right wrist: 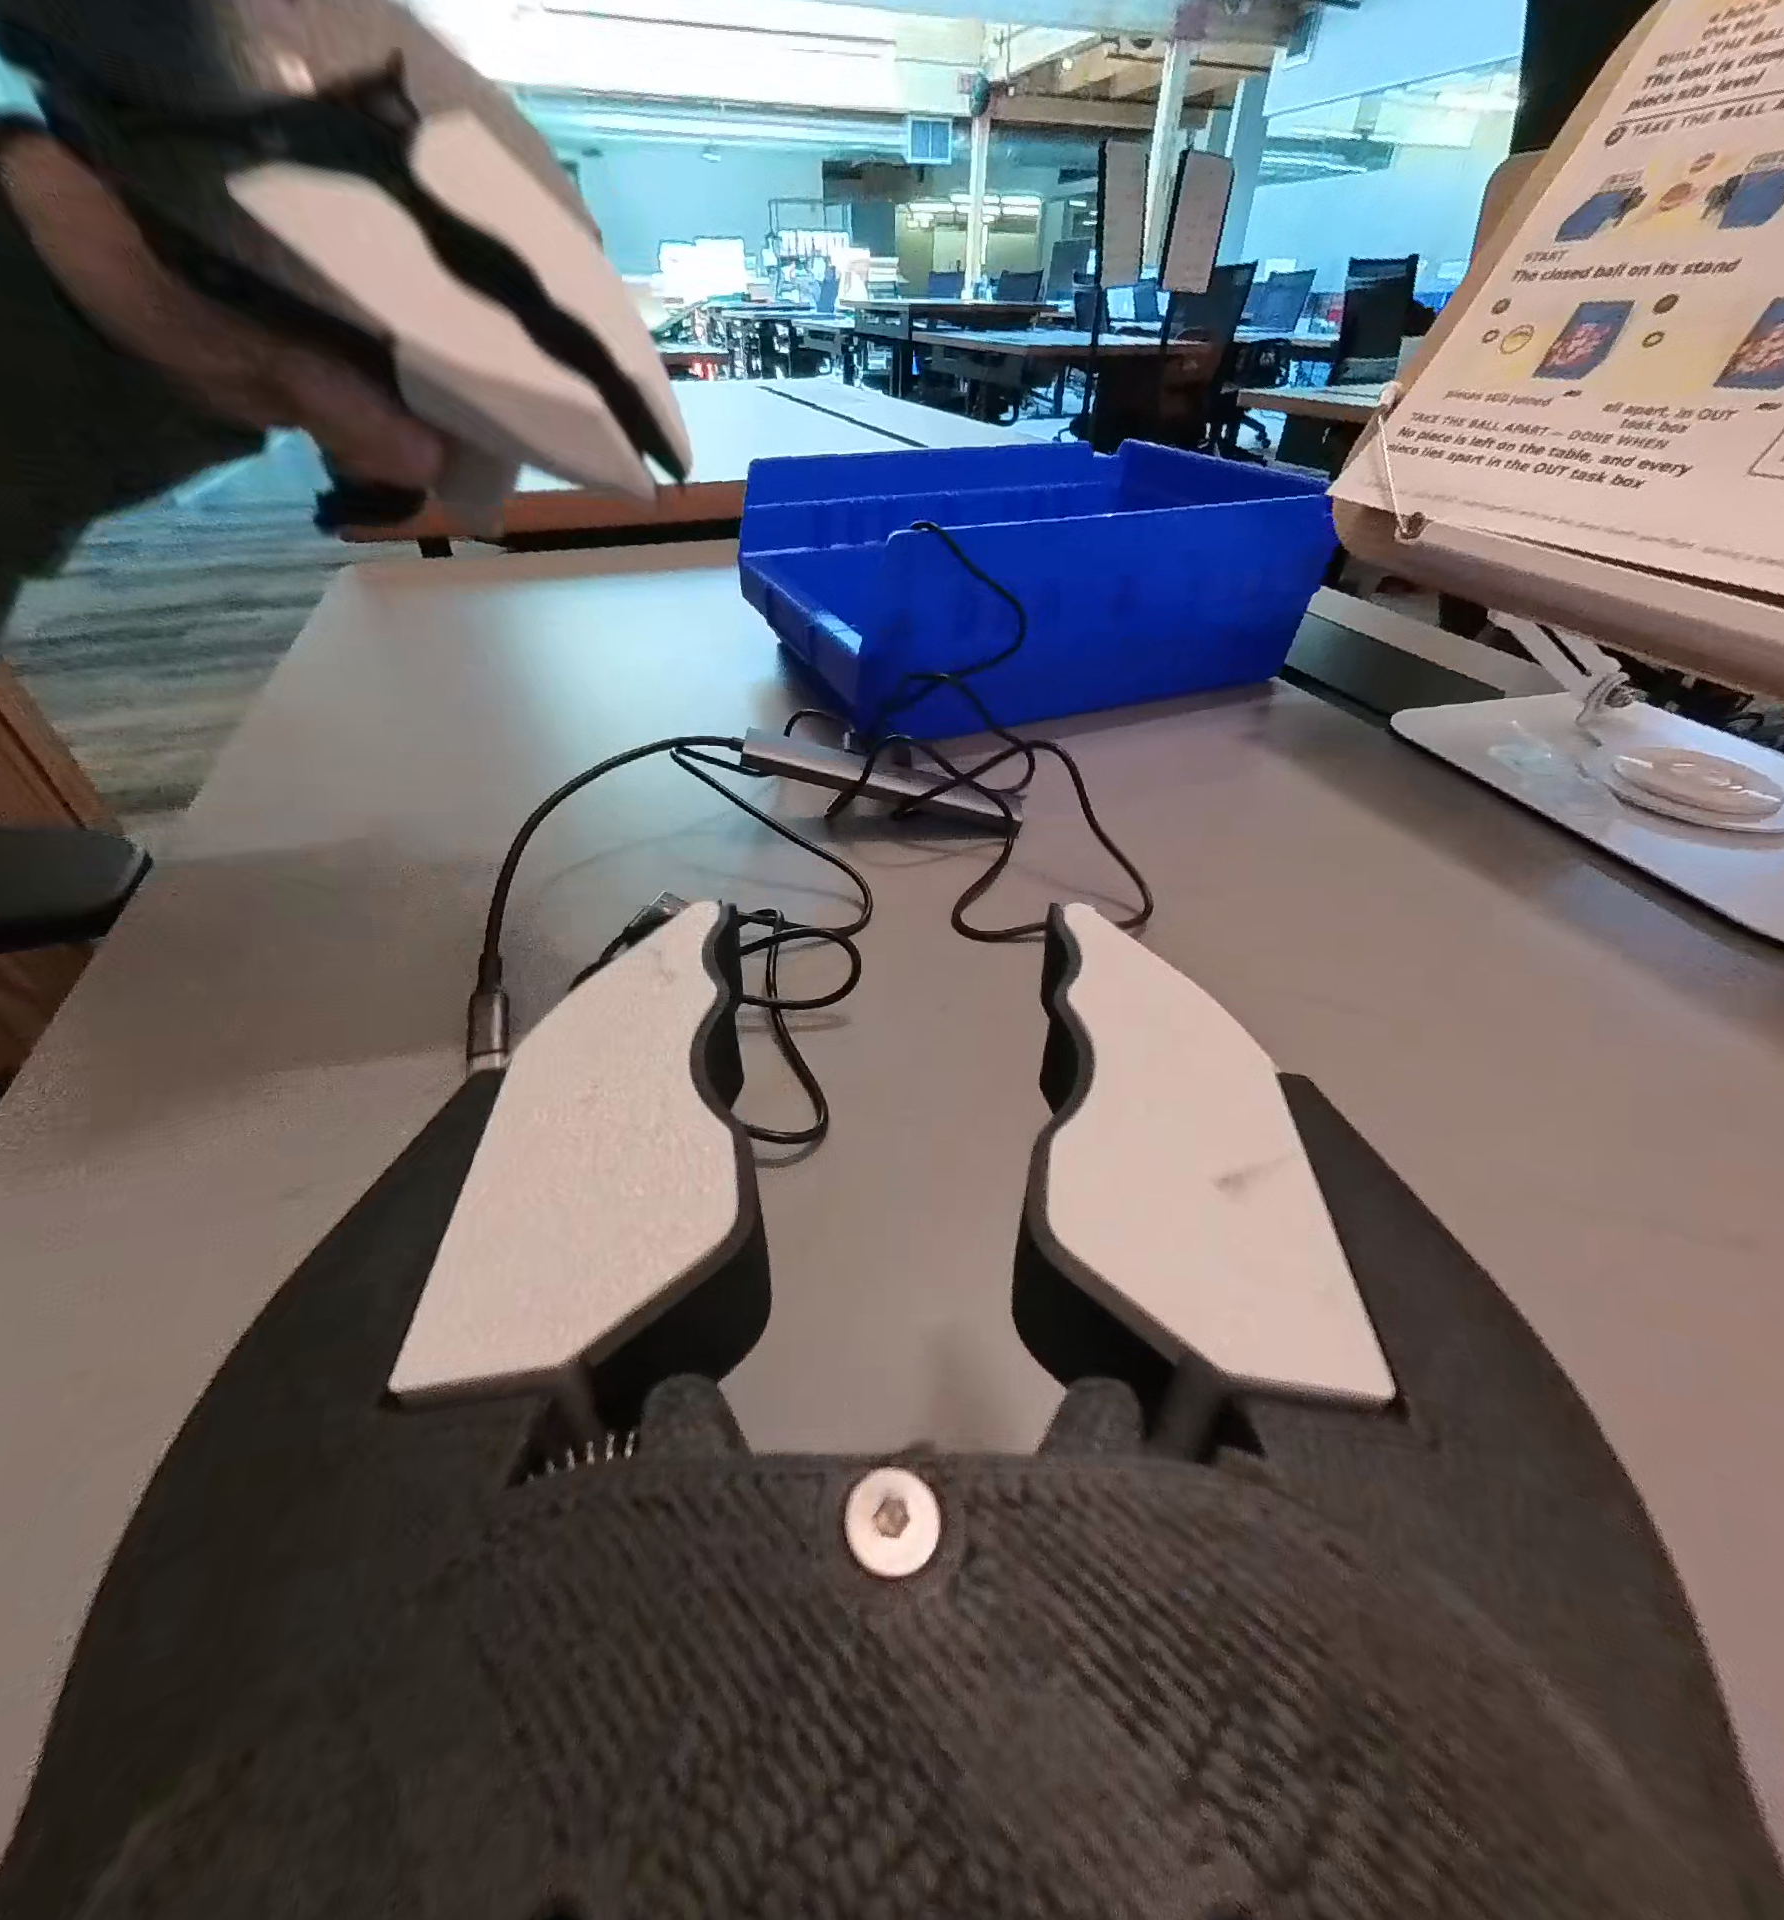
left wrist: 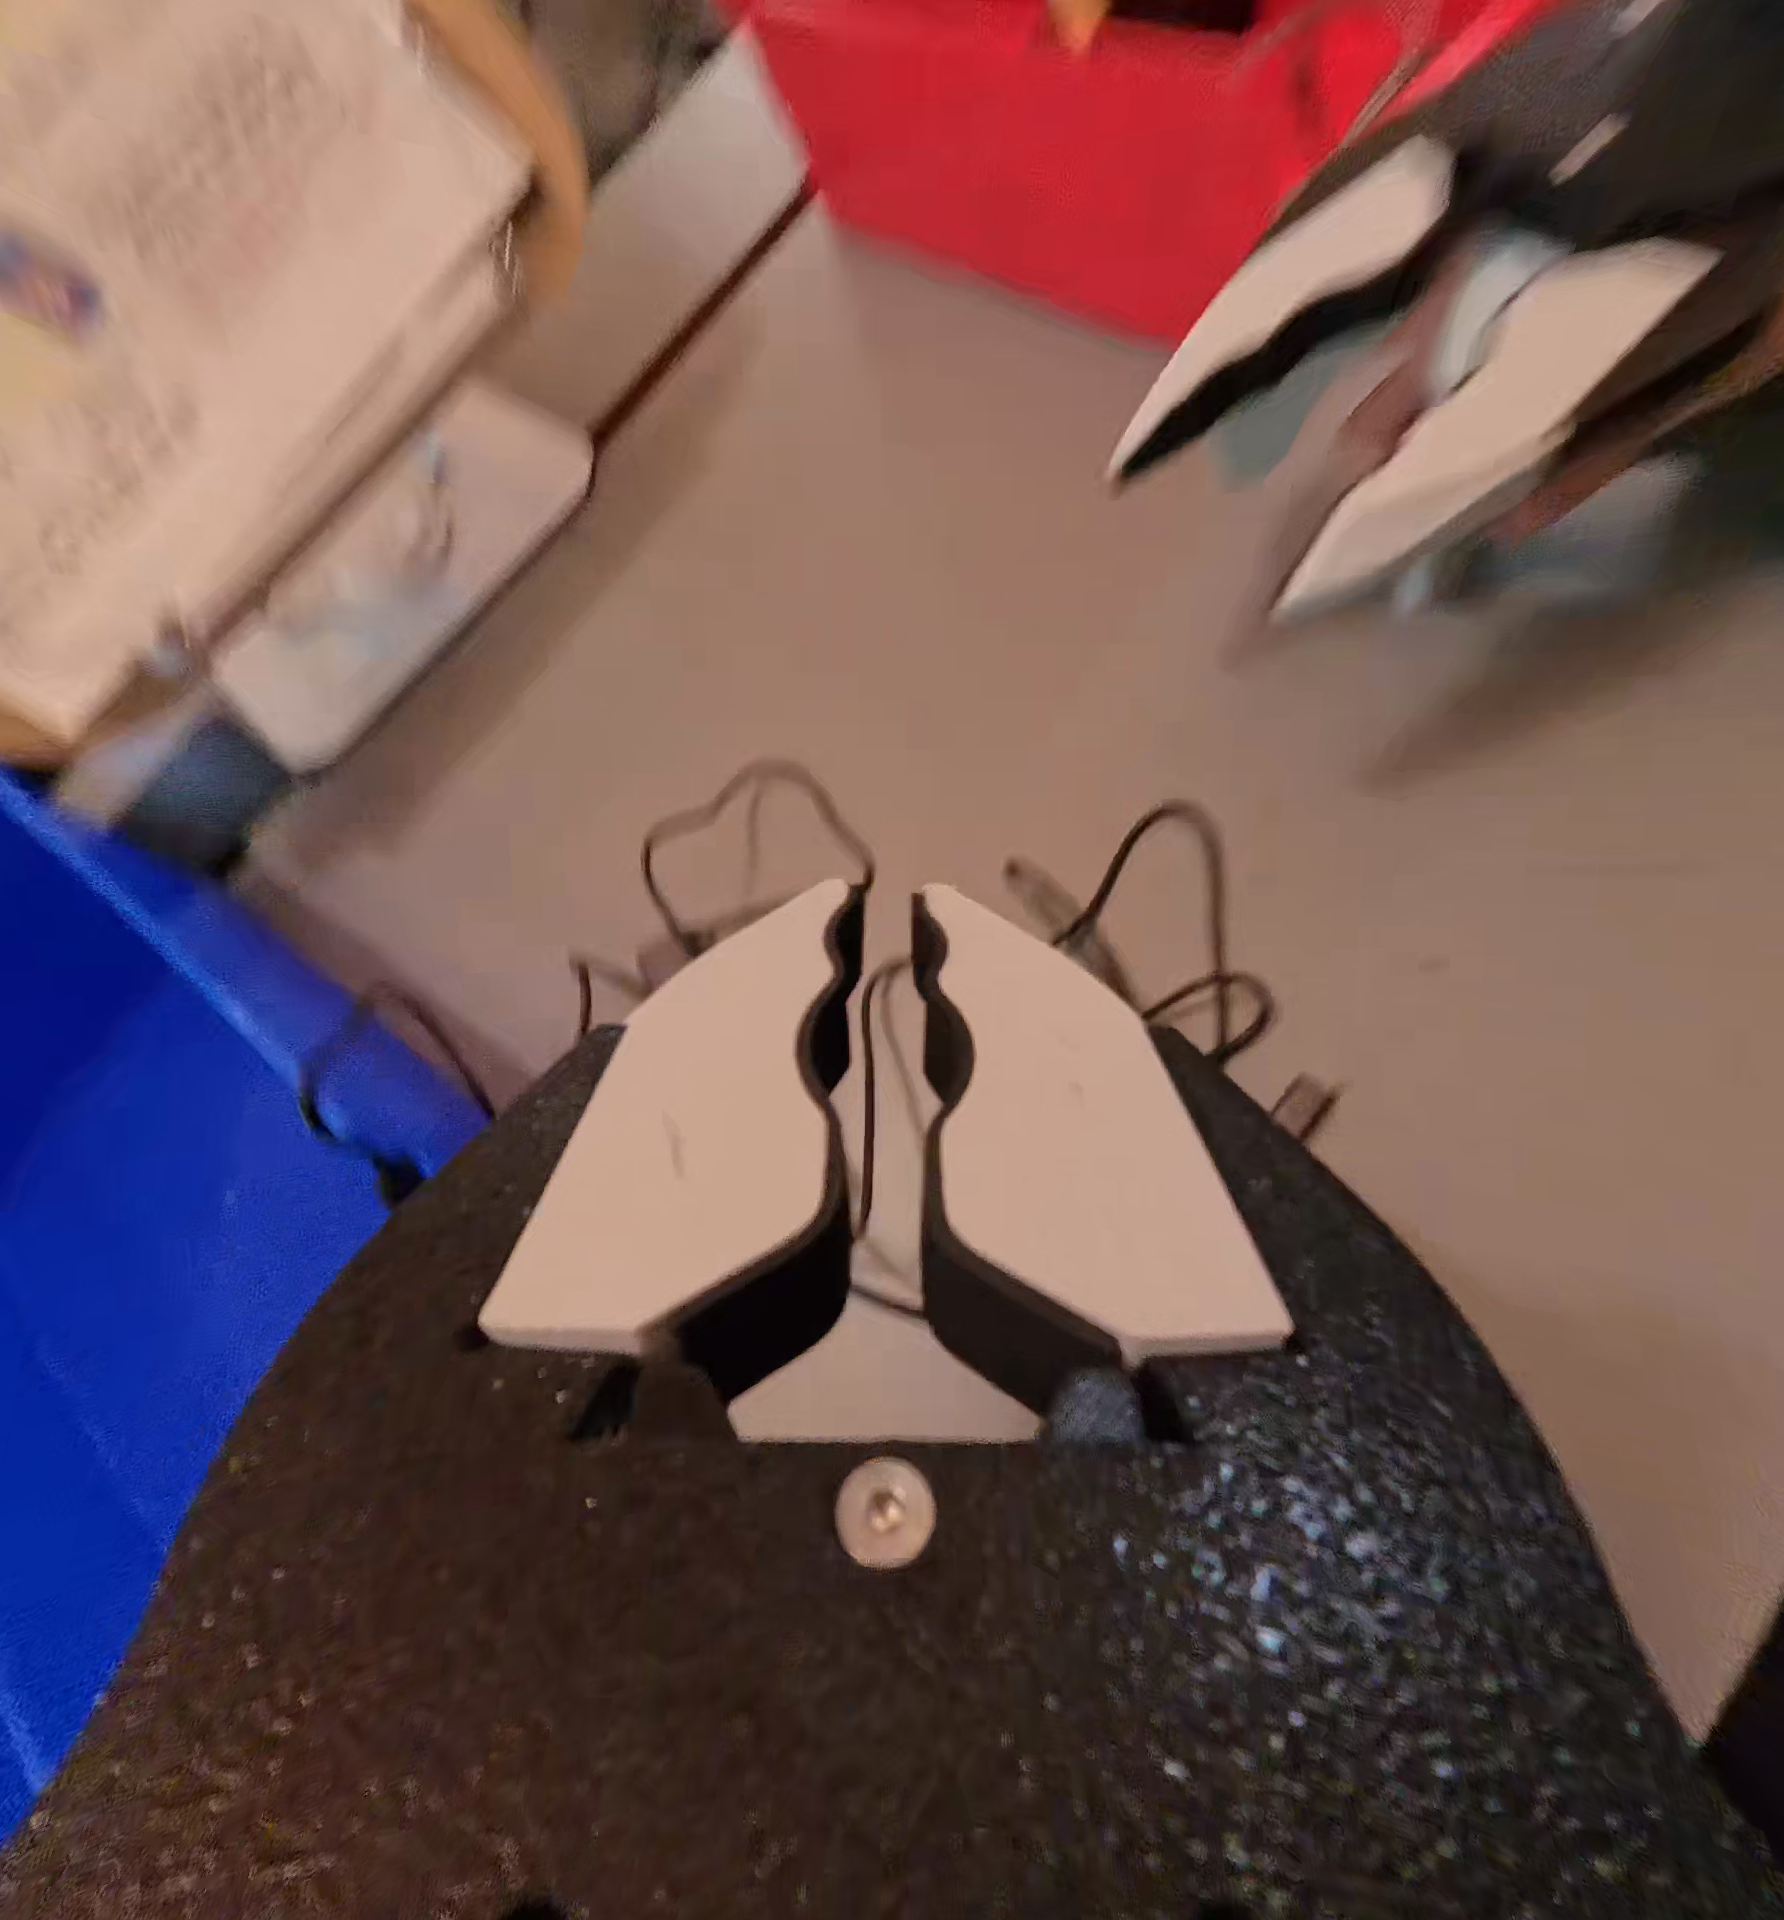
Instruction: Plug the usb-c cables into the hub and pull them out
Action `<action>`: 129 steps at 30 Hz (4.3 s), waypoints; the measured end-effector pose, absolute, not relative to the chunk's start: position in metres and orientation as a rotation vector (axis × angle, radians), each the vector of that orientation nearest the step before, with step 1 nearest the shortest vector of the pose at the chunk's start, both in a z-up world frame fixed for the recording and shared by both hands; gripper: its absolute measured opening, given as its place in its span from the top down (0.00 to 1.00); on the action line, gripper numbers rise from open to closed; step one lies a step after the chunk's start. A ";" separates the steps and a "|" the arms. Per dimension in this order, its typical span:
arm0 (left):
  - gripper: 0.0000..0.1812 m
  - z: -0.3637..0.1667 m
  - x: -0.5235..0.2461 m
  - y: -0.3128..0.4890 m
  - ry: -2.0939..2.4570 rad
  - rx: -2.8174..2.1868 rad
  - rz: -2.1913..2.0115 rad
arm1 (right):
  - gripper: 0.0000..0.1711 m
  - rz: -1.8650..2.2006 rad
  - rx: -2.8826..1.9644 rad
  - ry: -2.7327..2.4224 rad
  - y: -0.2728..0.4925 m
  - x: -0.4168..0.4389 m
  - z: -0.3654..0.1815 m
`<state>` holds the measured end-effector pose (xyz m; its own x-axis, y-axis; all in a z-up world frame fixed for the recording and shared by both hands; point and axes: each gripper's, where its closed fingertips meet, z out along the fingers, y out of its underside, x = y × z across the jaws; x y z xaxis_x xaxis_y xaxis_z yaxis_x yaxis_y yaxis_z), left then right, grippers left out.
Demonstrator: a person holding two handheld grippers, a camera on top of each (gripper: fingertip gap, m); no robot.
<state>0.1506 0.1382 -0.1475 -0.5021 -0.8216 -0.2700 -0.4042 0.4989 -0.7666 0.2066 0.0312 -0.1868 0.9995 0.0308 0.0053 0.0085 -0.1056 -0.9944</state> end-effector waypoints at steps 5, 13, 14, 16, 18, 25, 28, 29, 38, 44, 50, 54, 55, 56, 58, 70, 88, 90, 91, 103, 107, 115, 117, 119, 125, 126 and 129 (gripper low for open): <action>0.80 -0.223 0.152 0.212 1.870 -1.567 -0.644 | 0.69 0.045 -1.665 0.026 0.031 0.214 -0.186; 0.68 -0.228 0.158 0.263 1.469 -1.938 -0.848 | 0.71 0.053 -1.669 0.037 0.031 0.215 -0.186; 0.68 -0.232 0.157 0.266 1.415 -2.000 -0.890 | 0.71 0.051 -1.669 0.042 0.031 0.216 -0.186; 0.67 -0.247 0.156 0.263 1.398 -2.124 -0.970 | 0.72 0.058 -1.674 0.042 0.032 0.216 -0.187; 0.67 -0.258 0.157 0.259 1.373 -2.191 -1.018 | 0.72 0.061 -1.680 0.044 0.032 0.216 -0.188; 0.74 -0.210 0.177 0.238 1.378 -1.880 -0.920 | 0.74 0.078 -1.669 0.058 0.031 0.218 -0.186; 0.74 -0.189 0.190 0.215 1.656 -1.365 -0.571 | 0.74 0.081 -1.658 0.062 0.031 0.218 -0.185; 0.74 -0.192 0.194 0.218 1.725 -1.280 -0.415 | 0.74 0.084 -1.656 0.063 0.030 0.218 -0.185; 0.90 -0.247 0.218 0.259 1.872 -1.416 -0.075 | 0.75 0.107 -1.627 0.090 0.028 0.222 -0.182; 0.99 -0.106 0.219 0.252 1.368 -1.120 -0.293 | 0.78 0.161 -1.560 0.144 0.022 0.230 -0.175; 0.99 -0.071 0.208 0.154 1.479 -0.747 -0.523 | 0.82 0.236 -1.442 0.259 0.009 0.248 -0.166; 0.99 -0.146 0.203 0.109 1.883 -0.699 -0.675 | 0.86 0.271 -1.323 0.337 -0.005 0.262 -0.159; 0.99 -0.168 0.198 0.106 2.006 -0.722 -0.659 | 0.87 0.280 -1.294 0.354 -0.008 0.265 -0.157; 0.99 -0.188 0.191 0.102 2.140 -0.736 -0.667 | 0.88 0.291 -1.268 0.364 -0.011 0.266 -0.156; 0.96 -0.208 0.180 0.099 2.257 -0.747 -0.719 | 0.90 0.300 -1.242 0.371 -0.014 0.268 -0.154; 0.74 -0.255 0.130 0.187 2.131 -1.429 -0.684 | 0.88 0.260 -1.317 0.243 -0.001 0.247 -0.153; 0.88 -0.169 0.146 0.142 1.999 -0.676 -0.928 | 0.70 0.007 -1.436 -0.003 -0.007 0.220 -0.112; 0.88 -0.149 0.139 0.125 2.047 -0.511 -0.999 | 0.70 -0.013 -1.444 -0.034 -0.010 0.215 -0.105; 0.88 -0.144 0.136 0.119 2.085 -0.450 -1.030 | 0.70 -0.012 -1.441 -0.058 -0.011 0.210 -0.101; 0.88 -0.135 0.128 0.073 2.352 -0.175 -1.276 | 0.83 0.045 -1.665 -0.396 0.028 0.140 -0.141; 0.88 -0.138 0.132 0.075 2.352 -0.184 -1.287 | 0.86 0.017 -1.615 -0.402 0.030 0.141 -0.135; 0.77 -0.098 0.160 0.103 1.940 -0.664 -1.461 | 0.86 -0.213 -1.526 -0.276 0.040 0.166 -0.123; 0.74 -0.089 0.167 0.124 1.676 -0.992 -1.505 | 0.86 -0.300 -1.501 -0.240 0.038 0.175 -0.117; 0.76 -0.096 0.163 0.133 1.429 -1.313 -1.634 | 0.86 -0.386 -1.485 -0.225 0.036 0.181 -0.112; 0.78 -0.117 0.157 0.083 1.004 -1.757 -2.527 | 0.86 -0.562 -1.457 -0.228 0.049 0.170 -0.103; 0.78 -0.115 0.161 0.079 0.975 -1.763 -2.608 | 0.86 -0.585 -1.459 -0.235 0.053 0.166 -0.103; 0.88 -0.107 0.168 0.074 0.948 -1.699 -2.694 | 0.86 -0.641 -1.498 -0.263 0.063 0.157 -0.109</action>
